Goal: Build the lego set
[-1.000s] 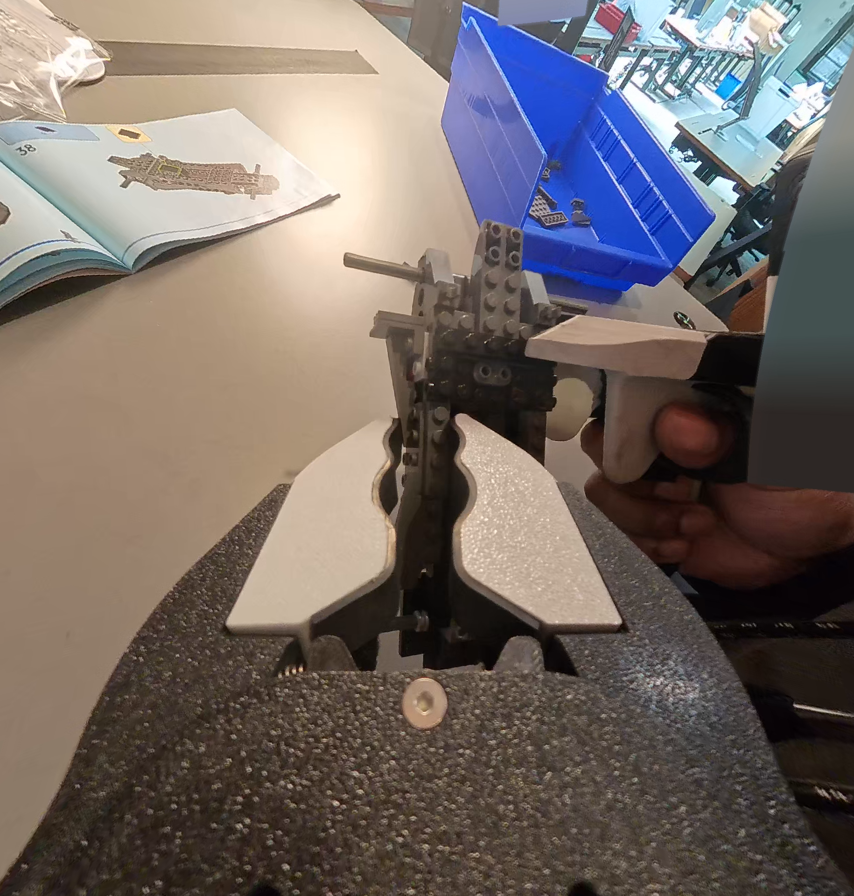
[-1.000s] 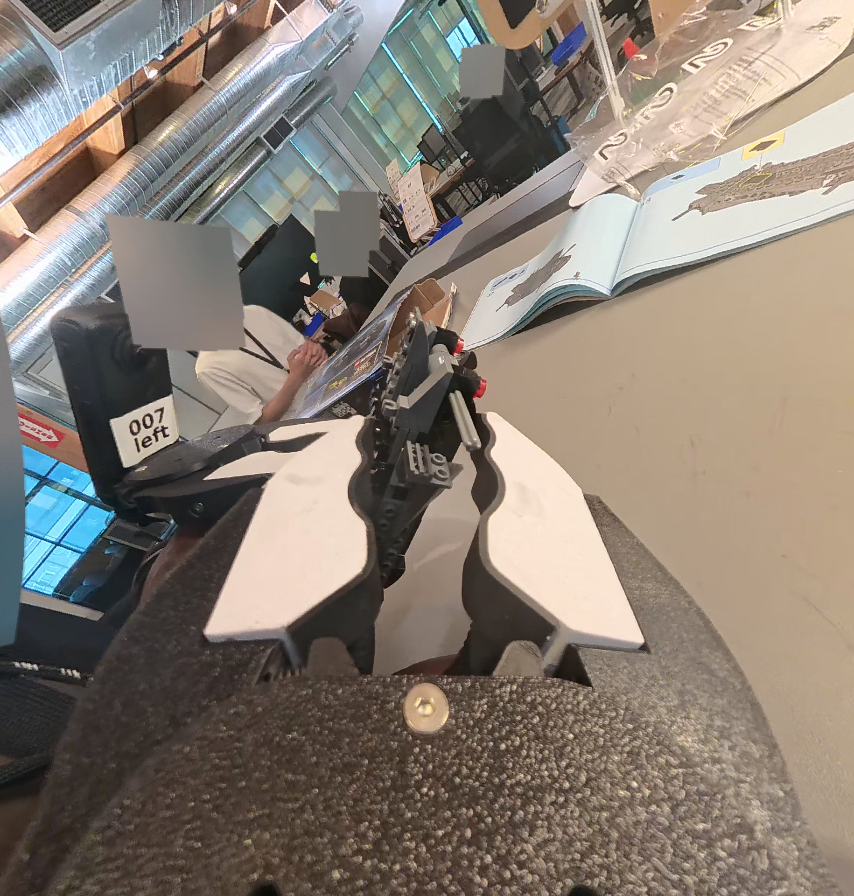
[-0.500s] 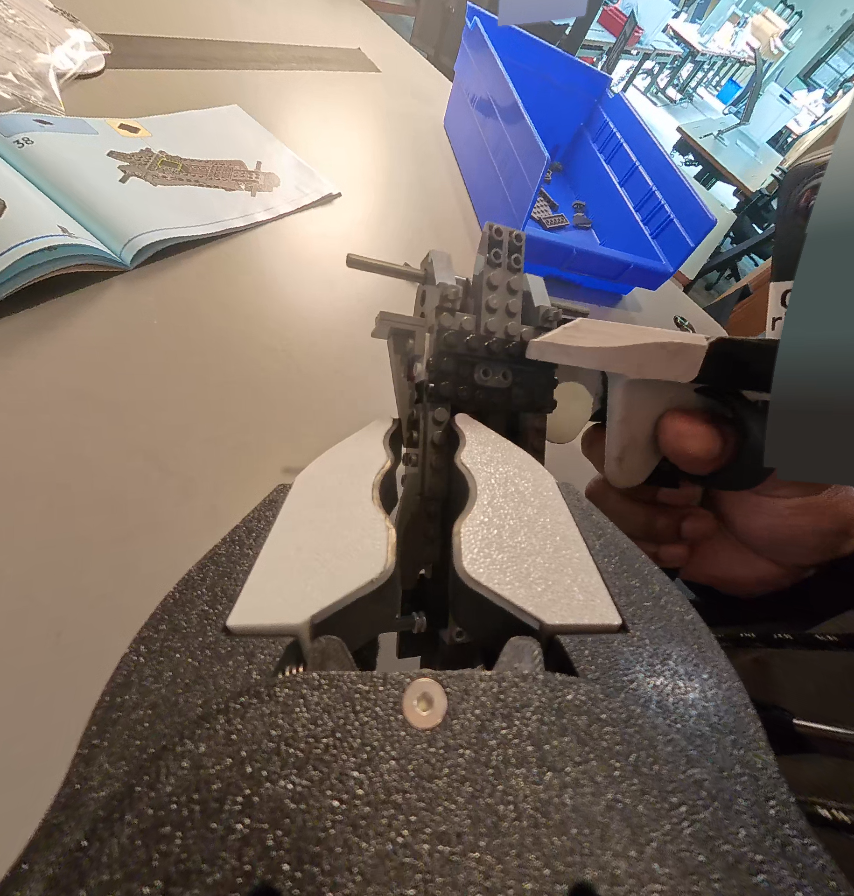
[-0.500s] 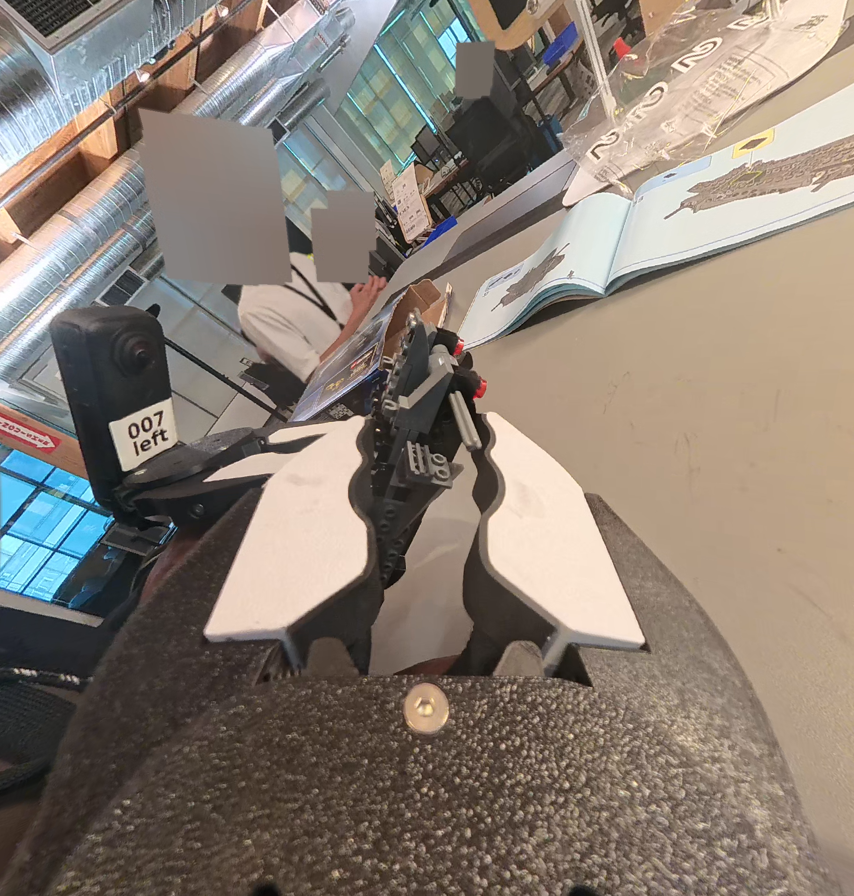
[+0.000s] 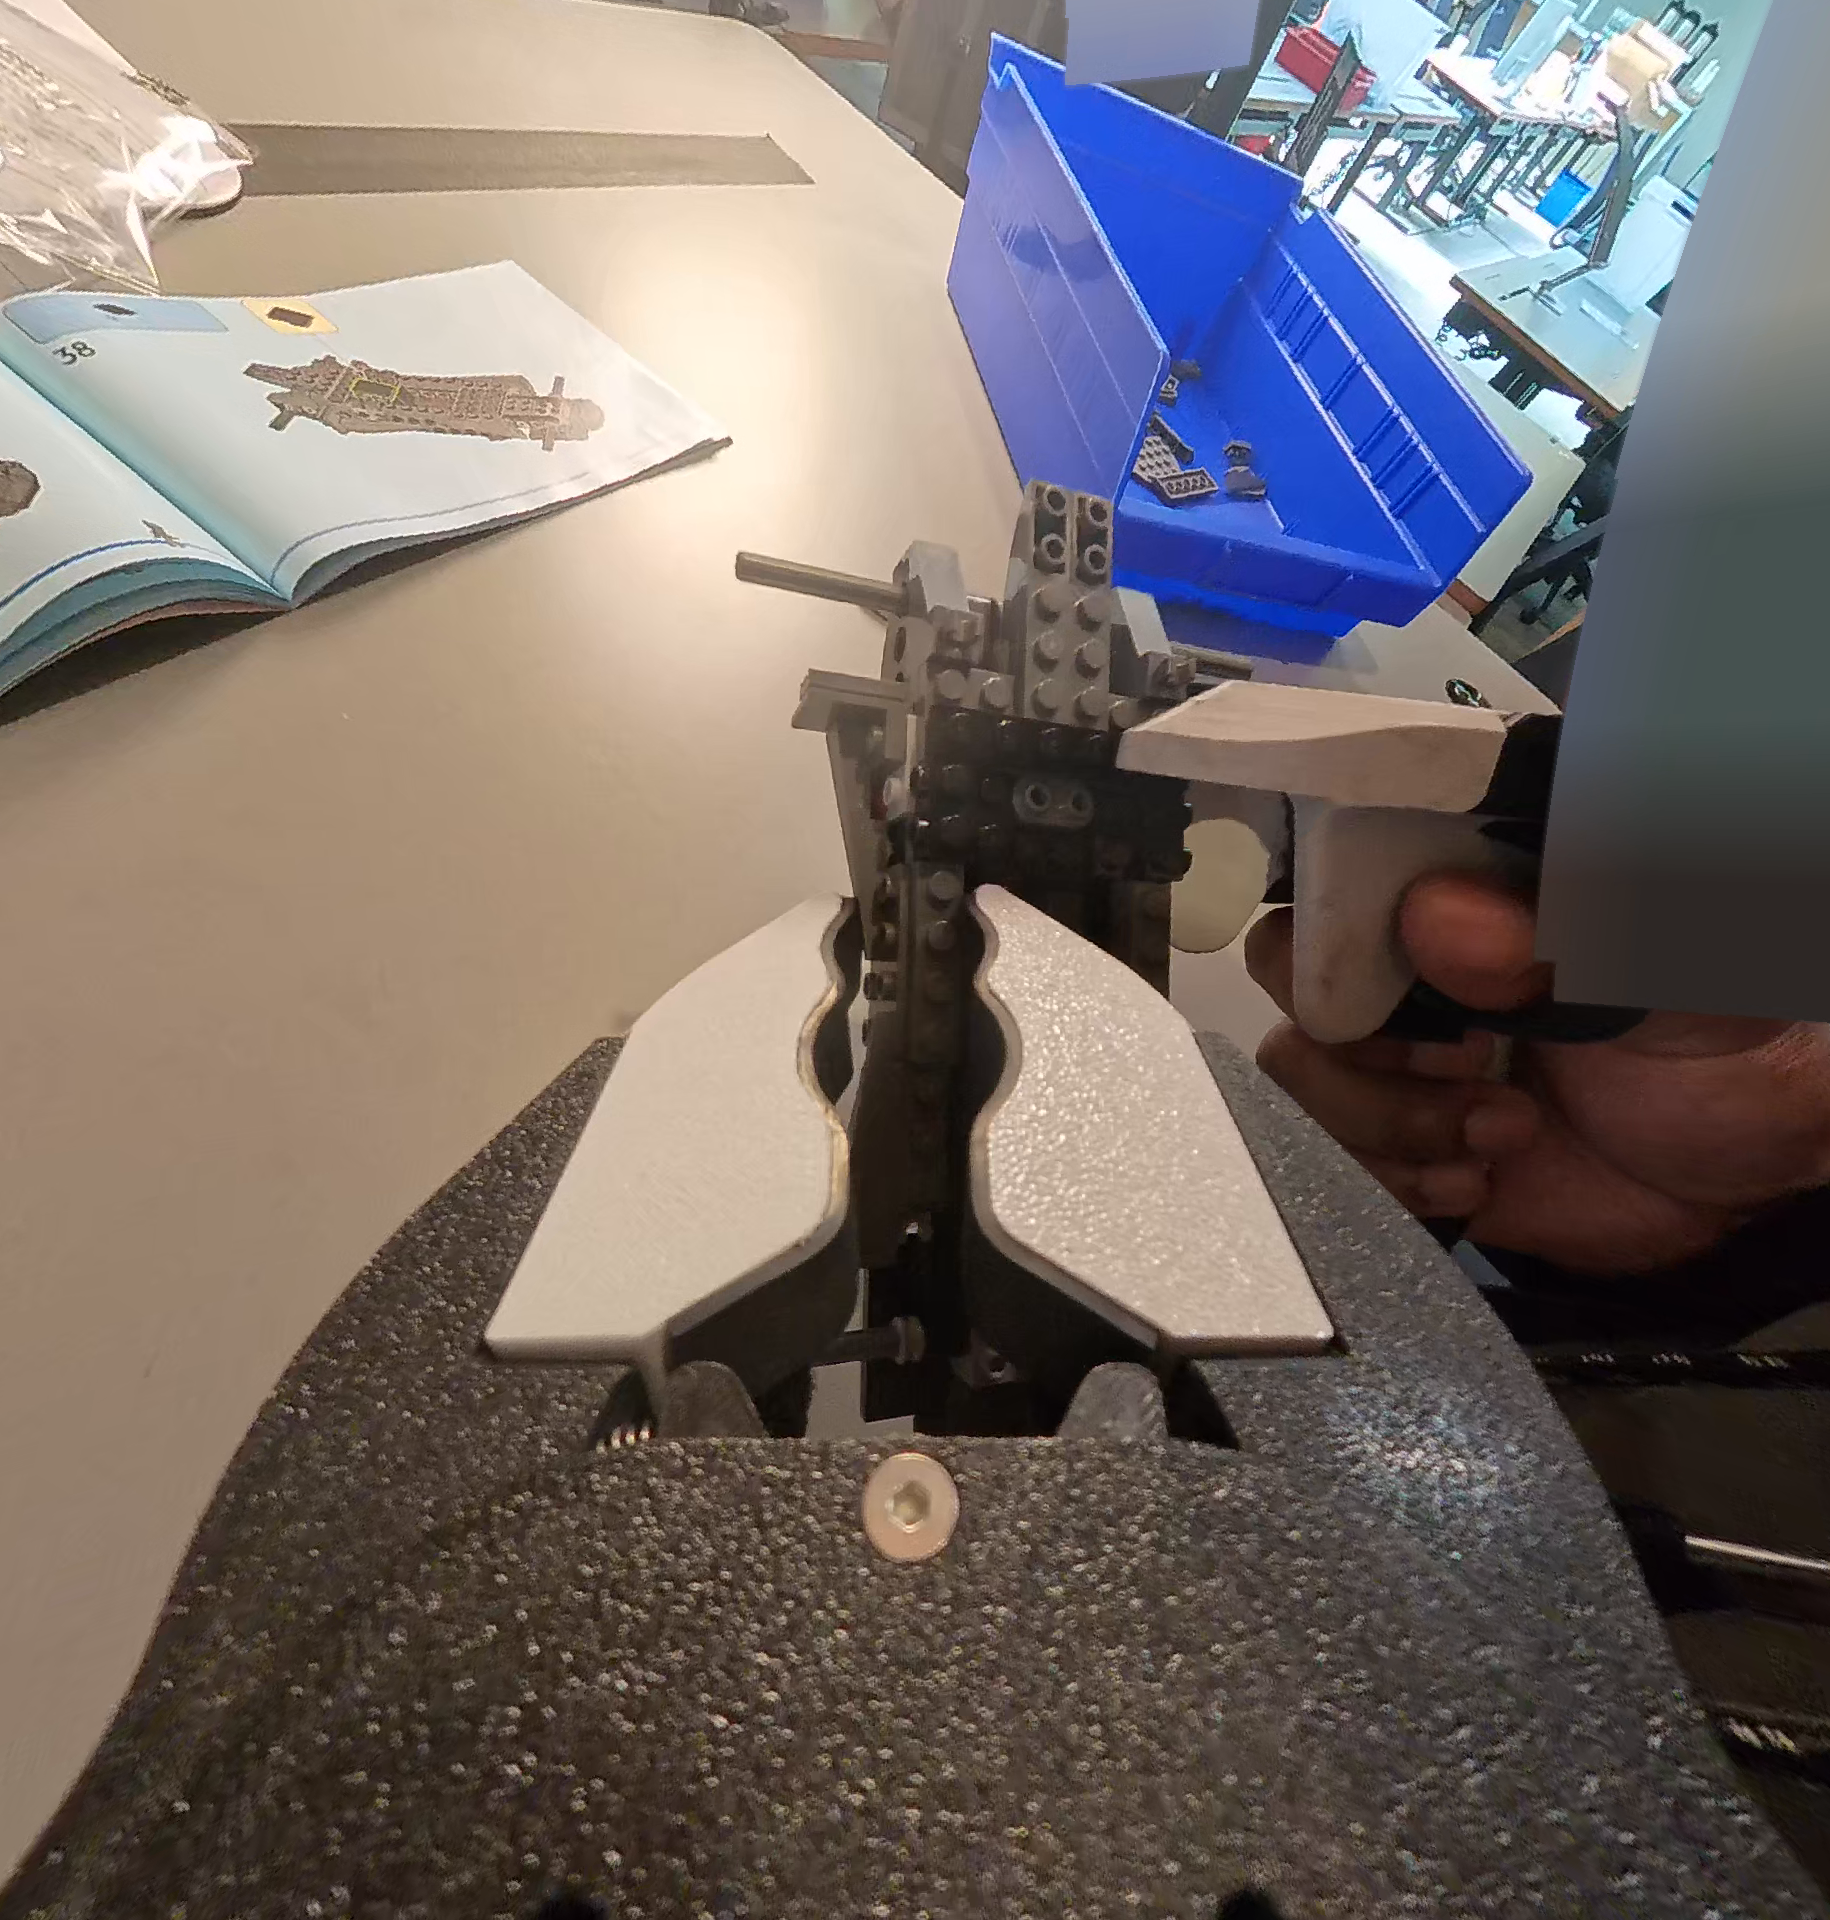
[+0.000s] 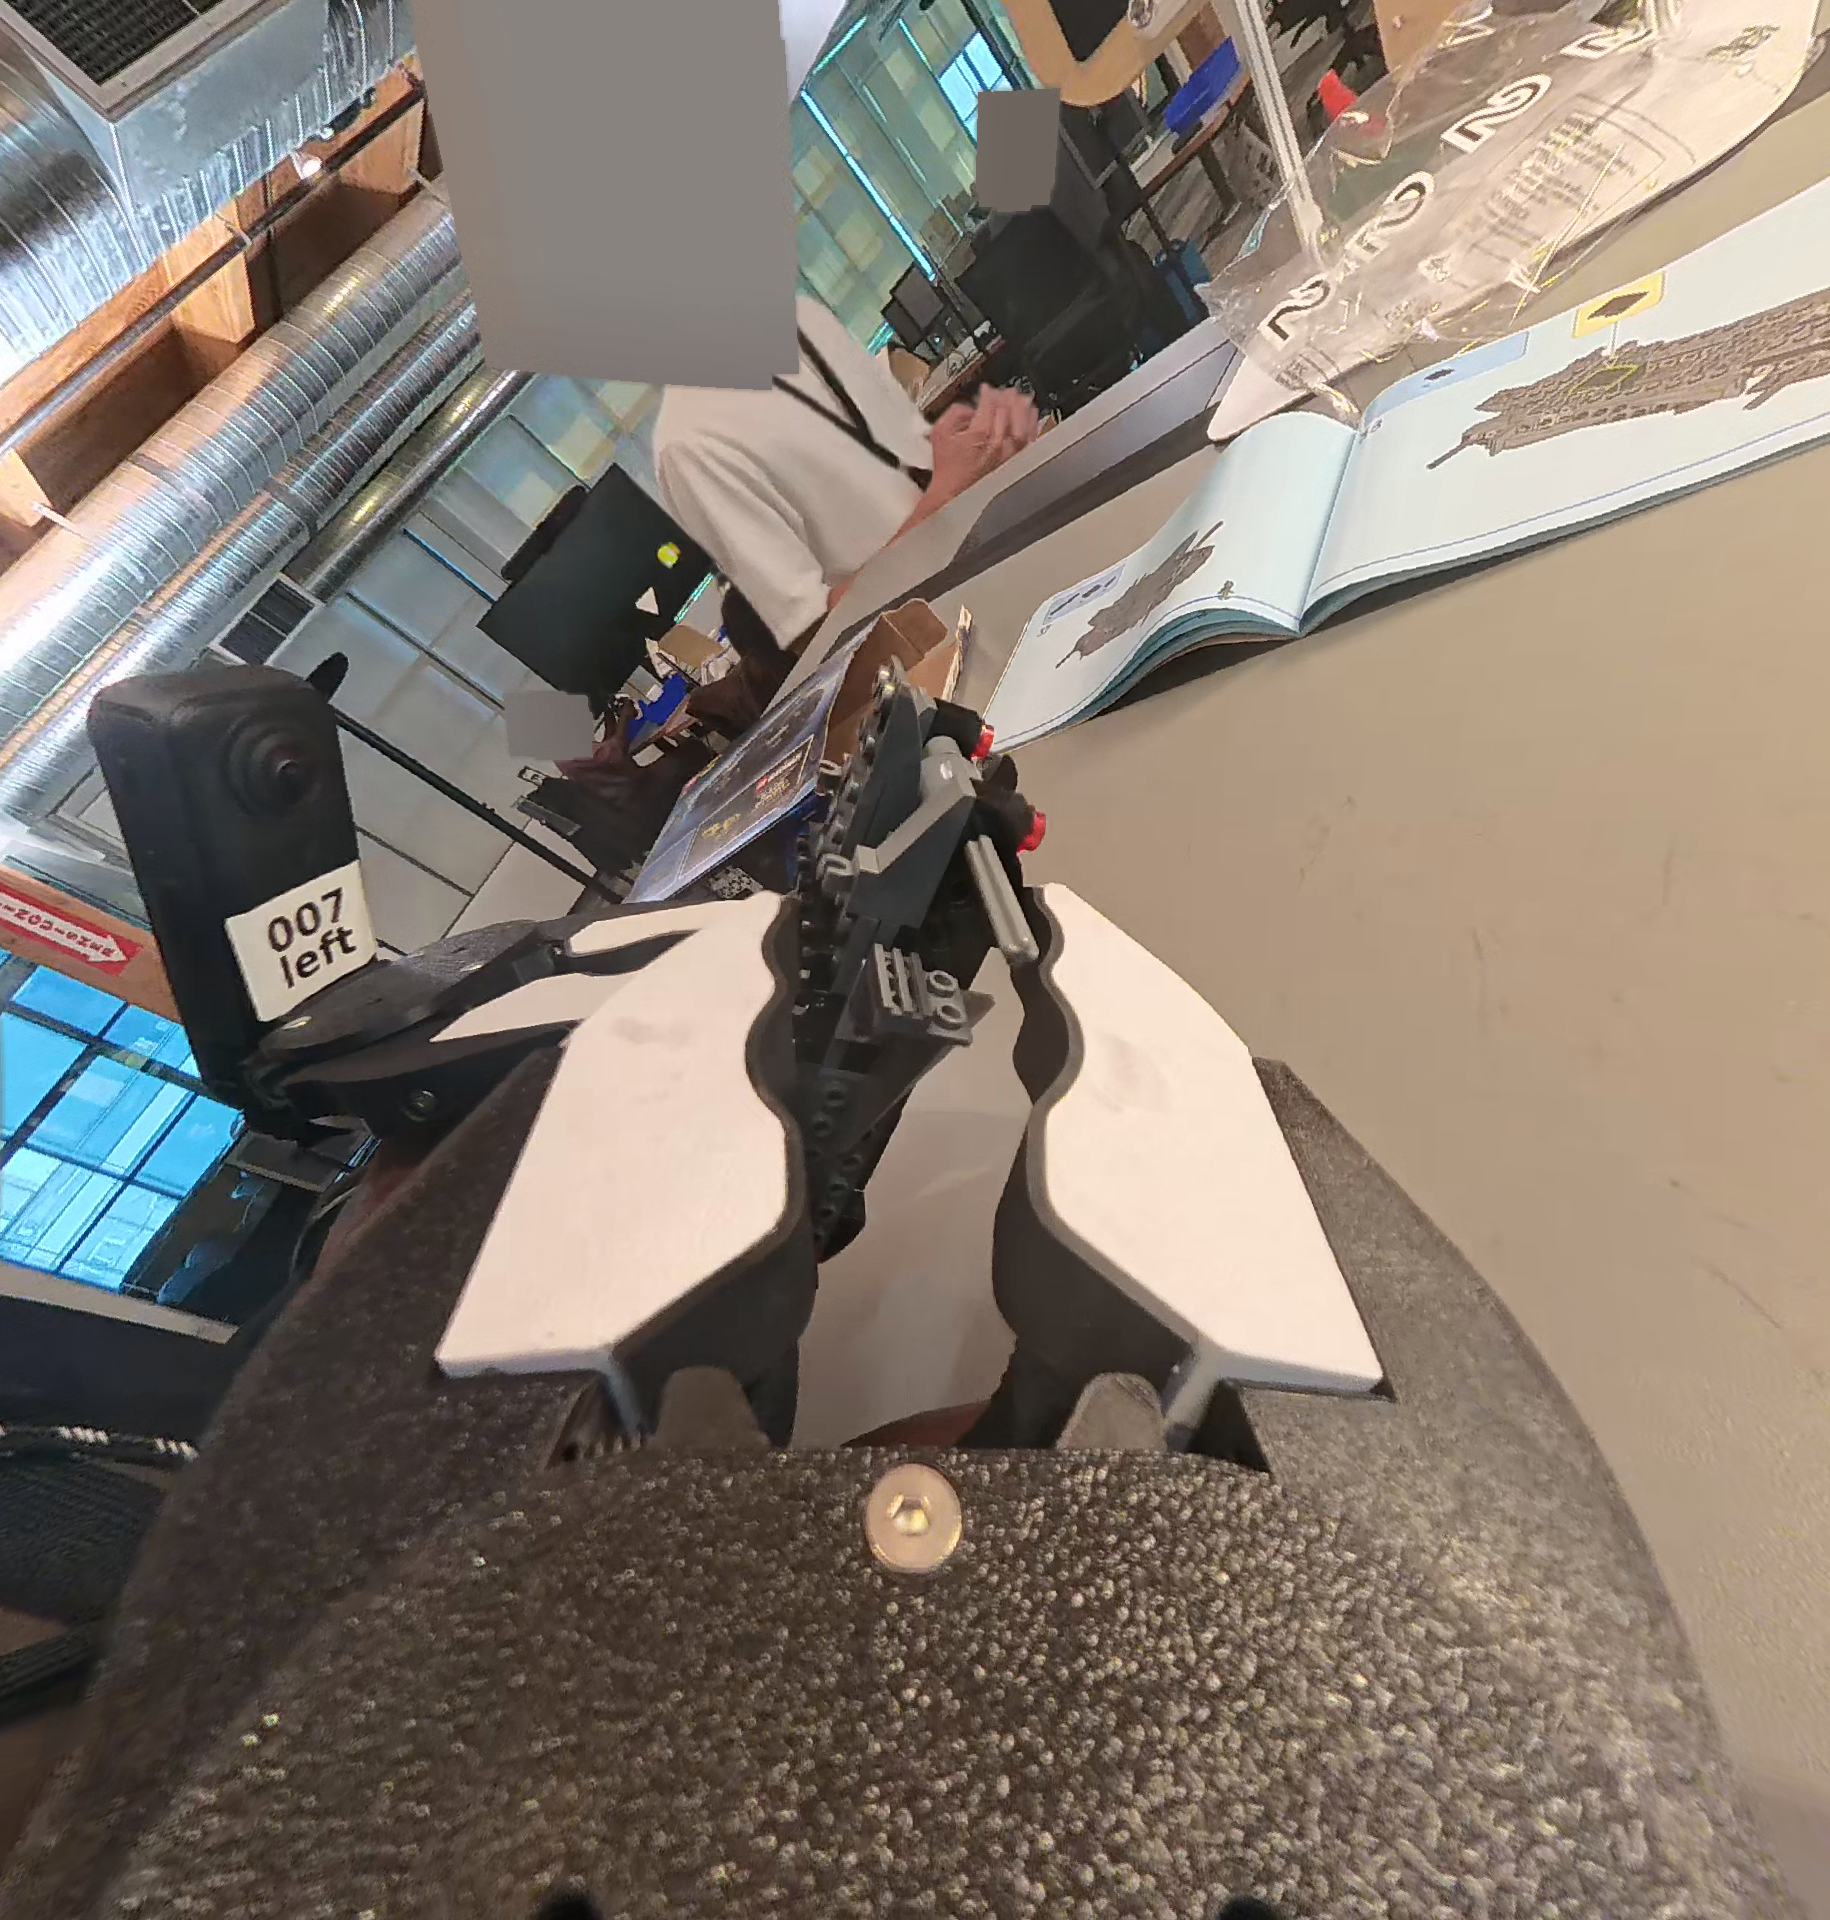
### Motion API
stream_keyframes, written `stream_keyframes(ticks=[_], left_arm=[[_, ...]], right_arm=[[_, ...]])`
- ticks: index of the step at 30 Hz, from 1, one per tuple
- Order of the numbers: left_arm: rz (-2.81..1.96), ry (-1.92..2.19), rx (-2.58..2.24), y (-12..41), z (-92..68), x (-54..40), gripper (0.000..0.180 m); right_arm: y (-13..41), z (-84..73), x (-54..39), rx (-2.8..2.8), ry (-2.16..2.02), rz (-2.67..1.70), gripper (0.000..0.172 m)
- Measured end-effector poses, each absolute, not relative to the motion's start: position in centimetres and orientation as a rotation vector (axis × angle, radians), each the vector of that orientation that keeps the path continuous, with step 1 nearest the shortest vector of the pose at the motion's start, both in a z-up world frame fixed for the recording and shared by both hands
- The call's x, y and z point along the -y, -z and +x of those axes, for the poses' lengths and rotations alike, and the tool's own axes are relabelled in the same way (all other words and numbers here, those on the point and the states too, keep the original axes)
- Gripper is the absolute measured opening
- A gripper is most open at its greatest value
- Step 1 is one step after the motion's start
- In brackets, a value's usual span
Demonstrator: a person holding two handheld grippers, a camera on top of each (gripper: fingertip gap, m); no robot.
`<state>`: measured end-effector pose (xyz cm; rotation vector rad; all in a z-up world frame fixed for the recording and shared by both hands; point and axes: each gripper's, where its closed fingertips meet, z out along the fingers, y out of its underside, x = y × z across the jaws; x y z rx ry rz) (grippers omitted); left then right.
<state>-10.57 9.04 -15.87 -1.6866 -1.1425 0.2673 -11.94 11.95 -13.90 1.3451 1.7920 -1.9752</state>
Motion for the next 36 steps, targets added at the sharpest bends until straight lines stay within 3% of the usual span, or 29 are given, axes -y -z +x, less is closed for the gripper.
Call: stream_keyframes(ticks=[24,36], left_arm=[[-1.669,-0.23,1.148,15.99,-10.32,-9.2,0.019],[-1.475,0.243,1.098,16.57,-9.71,-9.83,0.022]], right_arm=[[13.79,-11.78,-12.03,-1.797,1.987,1.329,0.038],[14.19,-12.4,-11.81,-1.766,1.957,1.237,0.035]])
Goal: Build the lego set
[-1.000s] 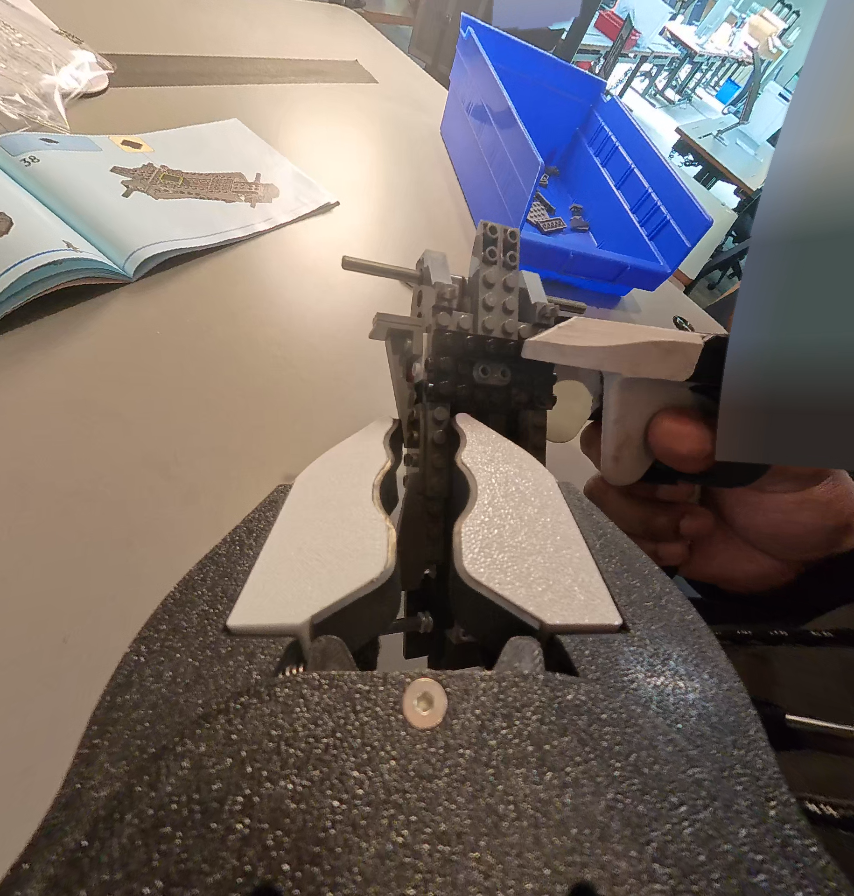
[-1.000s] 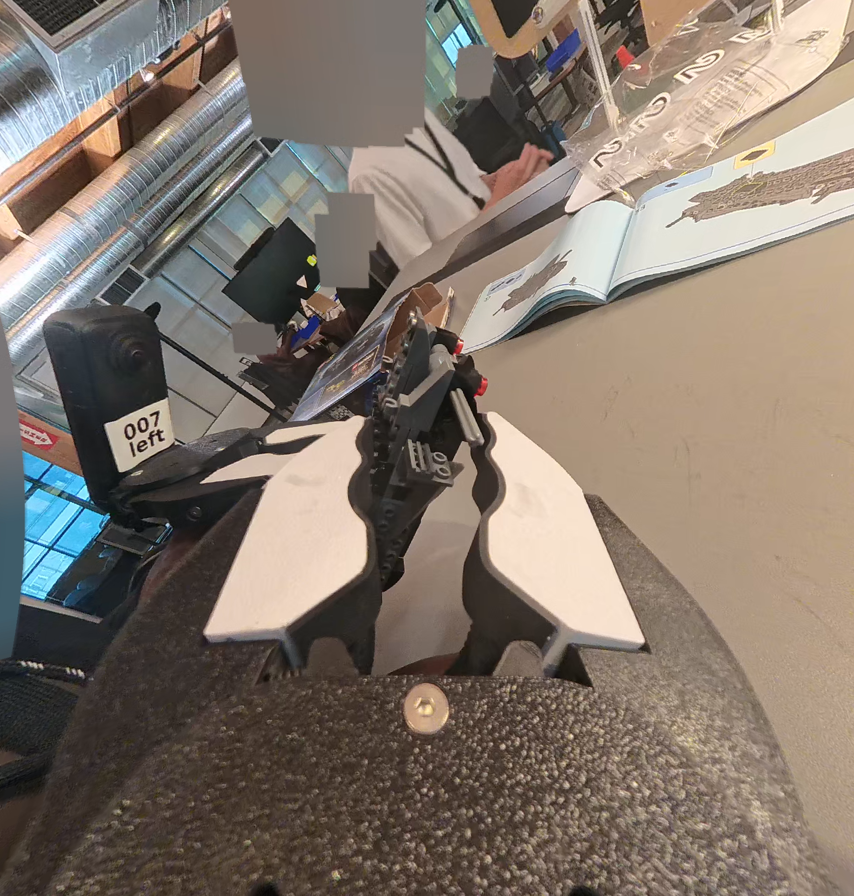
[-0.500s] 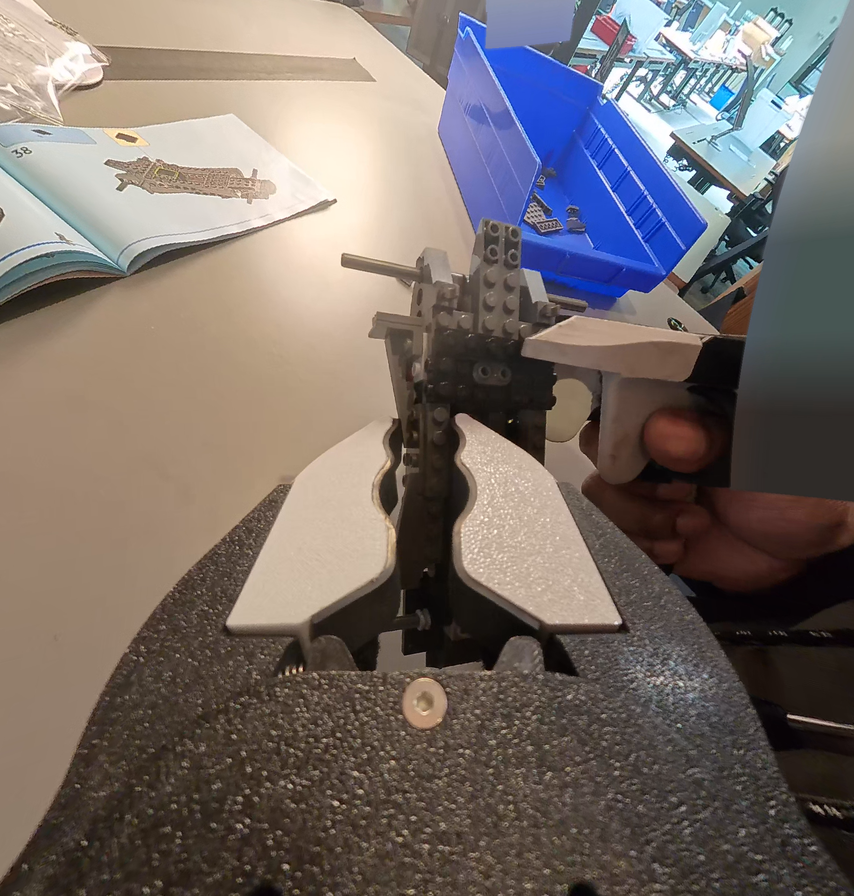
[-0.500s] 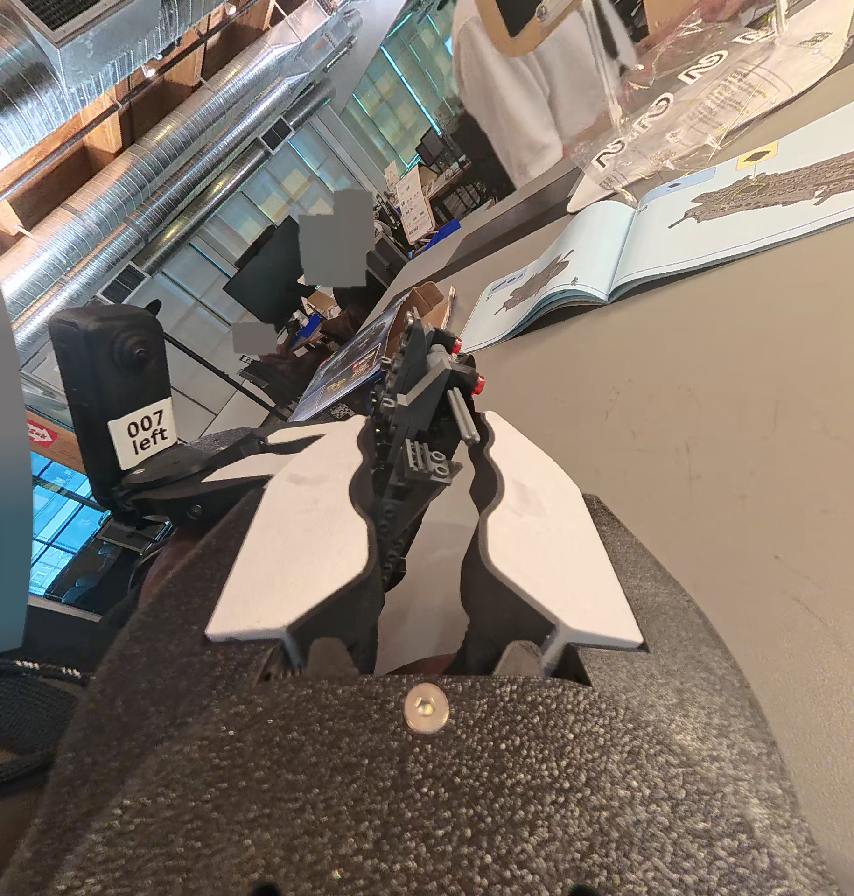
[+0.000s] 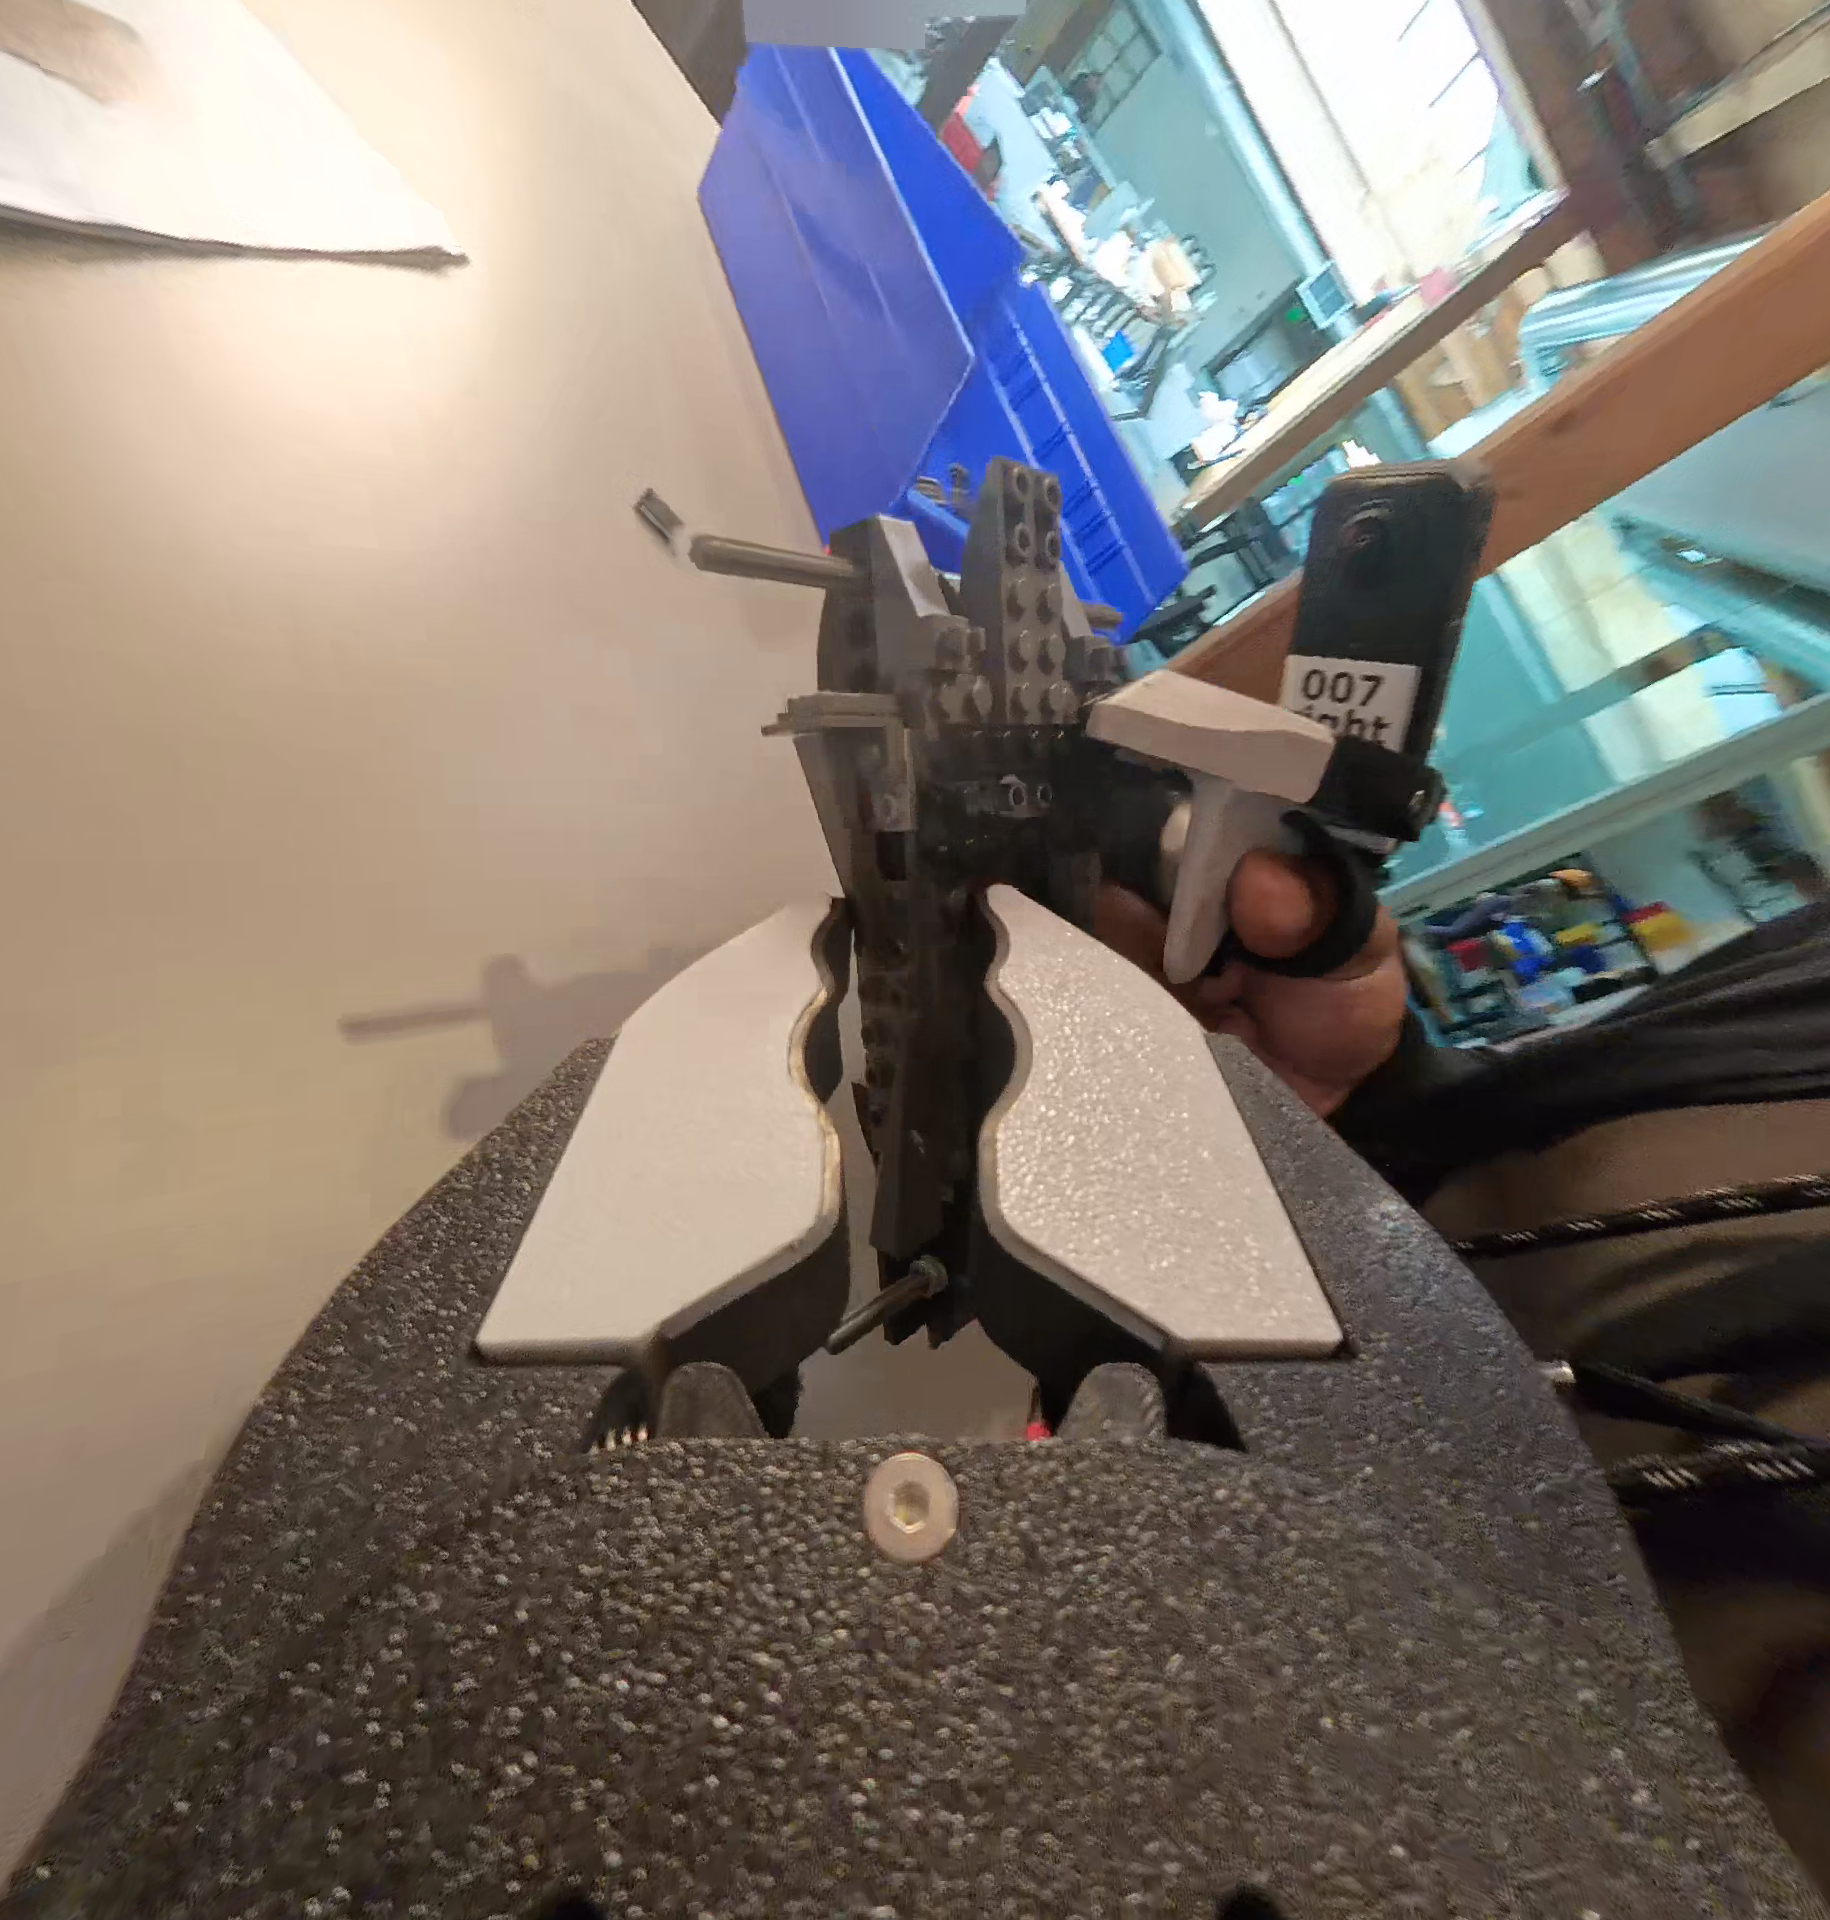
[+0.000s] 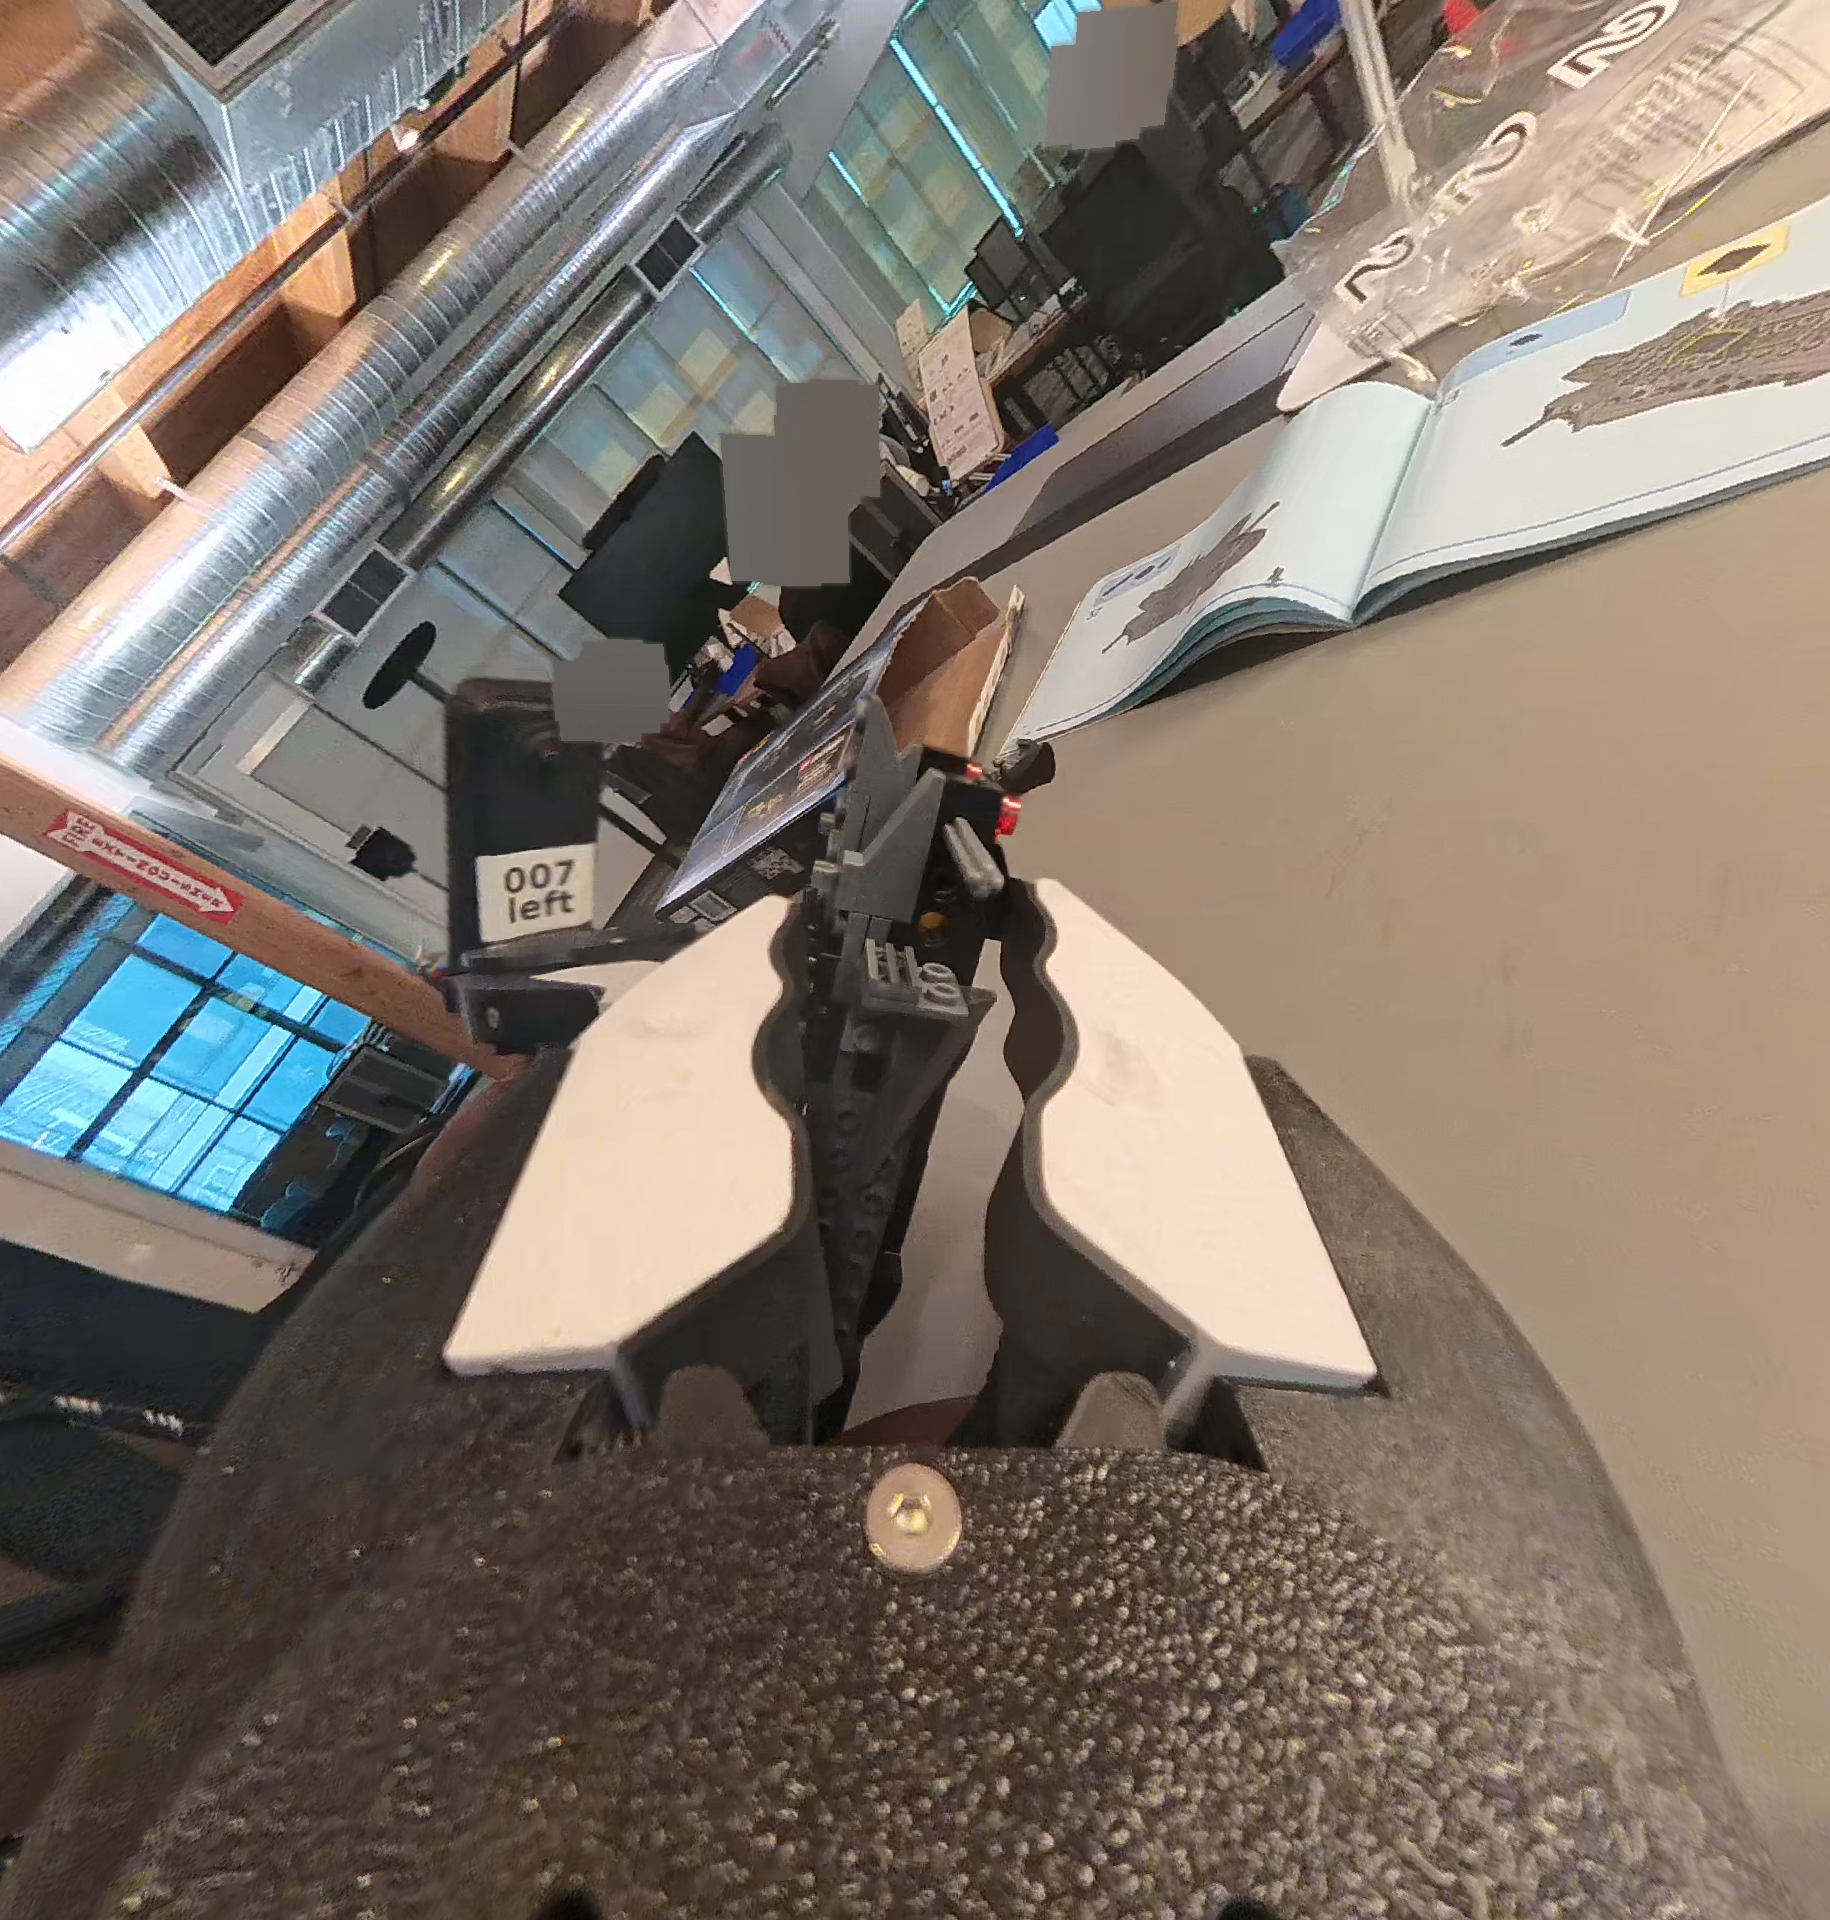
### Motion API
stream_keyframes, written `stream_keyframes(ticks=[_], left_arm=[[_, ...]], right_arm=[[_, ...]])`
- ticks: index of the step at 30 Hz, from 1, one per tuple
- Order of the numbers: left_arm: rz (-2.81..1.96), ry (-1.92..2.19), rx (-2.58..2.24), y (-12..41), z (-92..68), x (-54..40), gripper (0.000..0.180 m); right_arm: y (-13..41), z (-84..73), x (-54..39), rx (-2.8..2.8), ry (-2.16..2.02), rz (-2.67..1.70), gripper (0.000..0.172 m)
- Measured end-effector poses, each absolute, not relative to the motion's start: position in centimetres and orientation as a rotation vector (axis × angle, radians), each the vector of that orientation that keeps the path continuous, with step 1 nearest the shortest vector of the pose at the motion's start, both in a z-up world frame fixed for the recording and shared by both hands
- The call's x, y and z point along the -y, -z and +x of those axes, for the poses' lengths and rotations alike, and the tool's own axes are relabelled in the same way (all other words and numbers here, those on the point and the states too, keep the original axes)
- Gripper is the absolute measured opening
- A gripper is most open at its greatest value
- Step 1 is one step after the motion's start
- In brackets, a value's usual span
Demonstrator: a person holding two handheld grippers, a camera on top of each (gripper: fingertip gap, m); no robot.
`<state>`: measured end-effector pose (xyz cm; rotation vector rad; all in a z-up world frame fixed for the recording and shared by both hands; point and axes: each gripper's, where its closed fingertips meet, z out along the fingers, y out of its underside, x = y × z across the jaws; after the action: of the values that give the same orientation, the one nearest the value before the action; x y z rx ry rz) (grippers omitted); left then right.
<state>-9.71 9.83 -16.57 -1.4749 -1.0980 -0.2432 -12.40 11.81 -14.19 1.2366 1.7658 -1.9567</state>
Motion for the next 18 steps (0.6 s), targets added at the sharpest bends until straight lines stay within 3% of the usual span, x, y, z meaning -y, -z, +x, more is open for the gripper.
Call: stream_keyframes(ticks=[3,8,18], left_arm=[[-1.434,0.351,1.066,16.8,-9.5,-9.8,0.026],[-1.288,0.539,1.008,15.7,-9.7,-9.8,0.047],[-1.242,0.505,1.021,15.6,-11.0,-9.4,0.039]], right_arm=[[14.4,-12.2,-11.4,-1.774,1.944,1.191,0.035],[14.4,-12.1,-11.0,-1.755,1.967,1.132,0.035],[14.2,-12.1,-10.8,-1.776,2.025,1.068,0.032]])
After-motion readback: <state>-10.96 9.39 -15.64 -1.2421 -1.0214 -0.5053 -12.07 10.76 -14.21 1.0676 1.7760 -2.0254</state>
